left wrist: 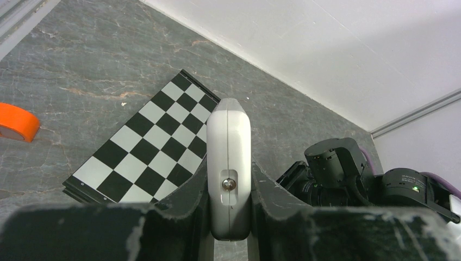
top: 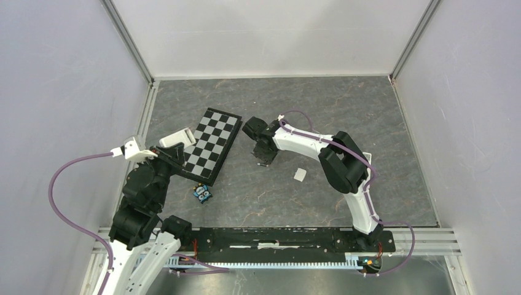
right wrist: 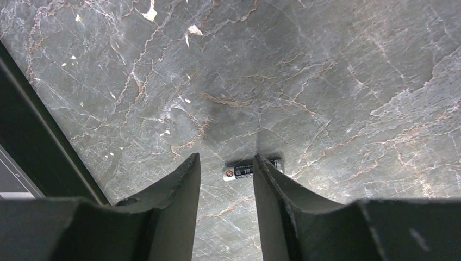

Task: Load the batteries into the remote control

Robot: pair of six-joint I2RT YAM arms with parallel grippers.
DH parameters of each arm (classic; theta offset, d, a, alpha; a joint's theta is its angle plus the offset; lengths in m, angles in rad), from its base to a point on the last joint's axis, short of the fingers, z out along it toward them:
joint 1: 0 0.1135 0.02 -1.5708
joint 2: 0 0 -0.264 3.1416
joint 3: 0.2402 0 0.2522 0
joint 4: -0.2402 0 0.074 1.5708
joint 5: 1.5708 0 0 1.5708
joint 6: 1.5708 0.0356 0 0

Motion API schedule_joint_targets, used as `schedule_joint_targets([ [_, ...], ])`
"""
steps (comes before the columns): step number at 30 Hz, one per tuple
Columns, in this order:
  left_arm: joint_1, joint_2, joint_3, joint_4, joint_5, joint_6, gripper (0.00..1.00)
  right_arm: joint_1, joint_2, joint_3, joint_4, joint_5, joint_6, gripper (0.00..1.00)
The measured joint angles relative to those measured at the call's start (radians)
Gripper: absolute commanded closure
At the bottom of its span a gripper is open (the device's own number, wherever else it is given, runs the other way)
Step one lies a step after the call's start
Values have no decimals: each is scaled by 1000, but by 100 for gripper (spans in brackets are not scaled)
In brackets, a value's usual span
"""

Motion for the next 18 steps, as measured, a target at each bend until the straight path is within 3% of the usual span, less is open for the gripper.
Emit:
schedule_joint_targets([
  [10,0,-4,0,-3,-1,0,98,0,1,-21,10,-6,-50,67],
  [18,0,-10,0,-3,-2,0,98,0,2,-51,155,-13,-231,87],
])
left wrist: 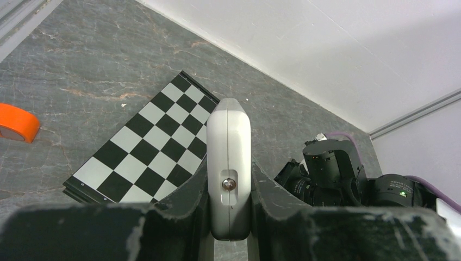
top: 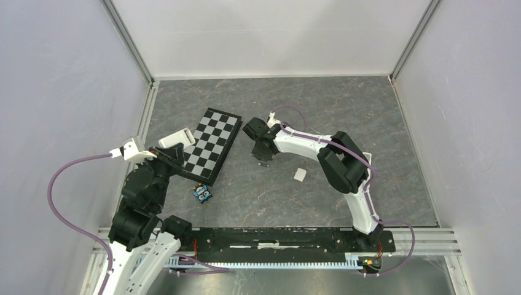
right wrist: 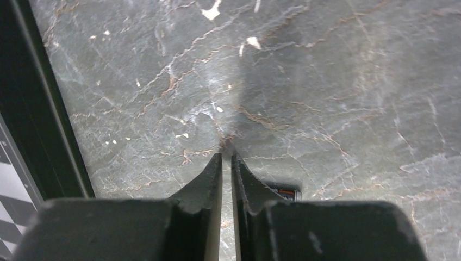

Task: Load the batteries into the remote control

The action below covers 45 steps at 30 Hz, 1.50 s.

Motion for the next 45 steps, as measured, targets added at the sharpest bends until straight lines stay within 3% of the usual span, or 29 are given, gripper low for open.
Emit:
schedule_joint_targets([
  [7,0,-1,0,0,0,0,98,-7,-8,-42,97,-60,-74,97],
  [28,0,0,0,0,-3,0,98,-5,-102,-188,159,-116,-146,98],
  [45,0,-1,0,0,-10,0,98,-4,-127,-218,163,-278,-497,99],
])
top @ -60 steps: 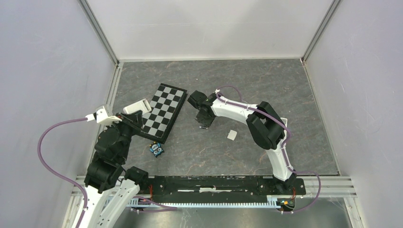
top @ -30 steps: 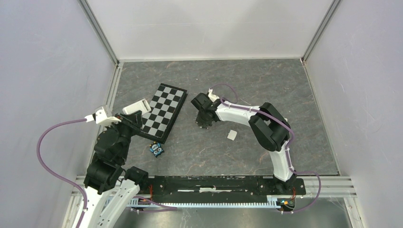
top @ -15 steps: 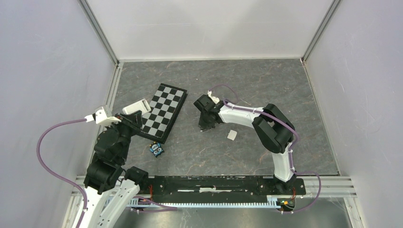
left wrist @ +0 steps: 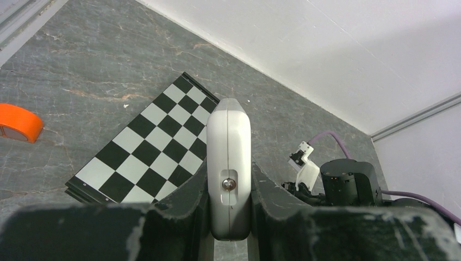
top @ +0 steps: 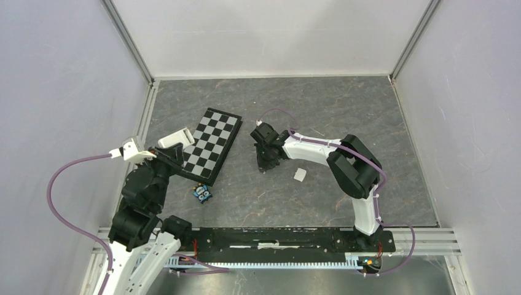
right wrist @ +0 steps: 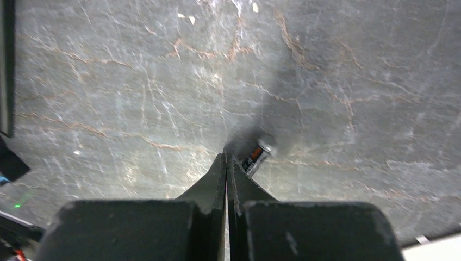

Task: Load the batteries into the remote control

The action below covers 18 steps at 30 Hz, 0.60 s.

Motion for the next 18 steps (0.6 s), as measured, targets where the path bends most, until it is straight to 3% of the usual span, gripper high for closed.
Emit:
schedule_joint_targets([
  [5,0,0,0,0,-2,0,98,5,7,64,-117,30,-72,91],
  [15,0,0,0,0,-12,0,98,12,0,105,-139,92,-129,52],
  [18,0,1,0,0,-14,0,98,17,-19,98,-148,147,-141,52],
])
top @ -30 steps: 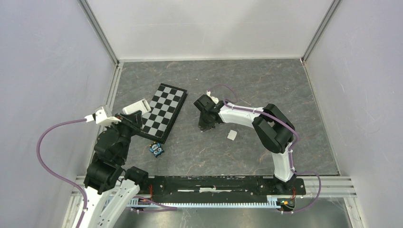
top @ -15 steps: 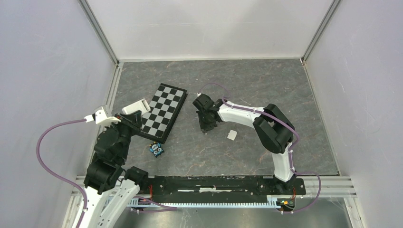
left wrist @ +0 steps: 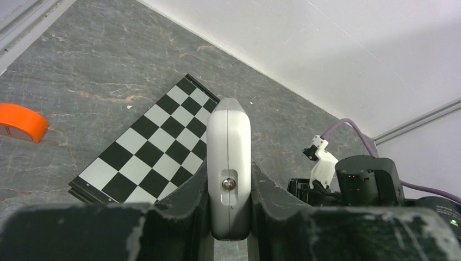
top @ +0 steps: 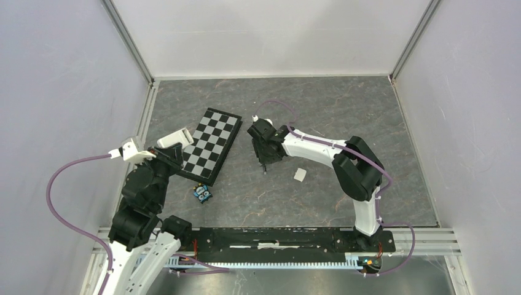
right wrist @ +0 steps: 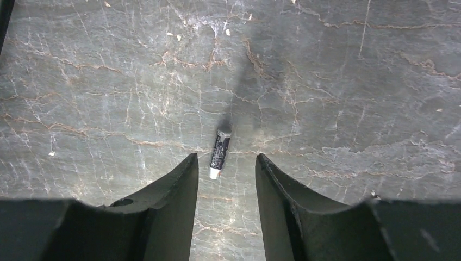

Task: Load the batteries into the remote control

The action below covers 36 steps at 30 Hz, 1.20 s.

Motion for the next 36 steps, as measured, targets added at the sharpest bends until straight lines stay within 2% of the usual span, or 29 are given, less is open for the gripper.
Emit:
schedule_joint_targets([
  [5,0,5,0,0,0,0,98,22,-12,-4,-6,39,-15,55],
  [12,0,11,0,0,0,0,98,50,32,24,-40,74,-4,74],
  [23,0,12,0,0,2,0,98,51,67,16,-49,82,43,77],
  [26,0,17,0,5,13,0,98,47,68,15,-36,71,42,95],
  [27,0,20,0,8,26,0,98,43,68,13,-30,65,40,100],
  [31,0,43,-10,49,106,3,98,27,57,-11,9,29,35,100],
  [36,0,100,-53,149,269,2,98,-18,-25,-136,94,7,22,100],
])
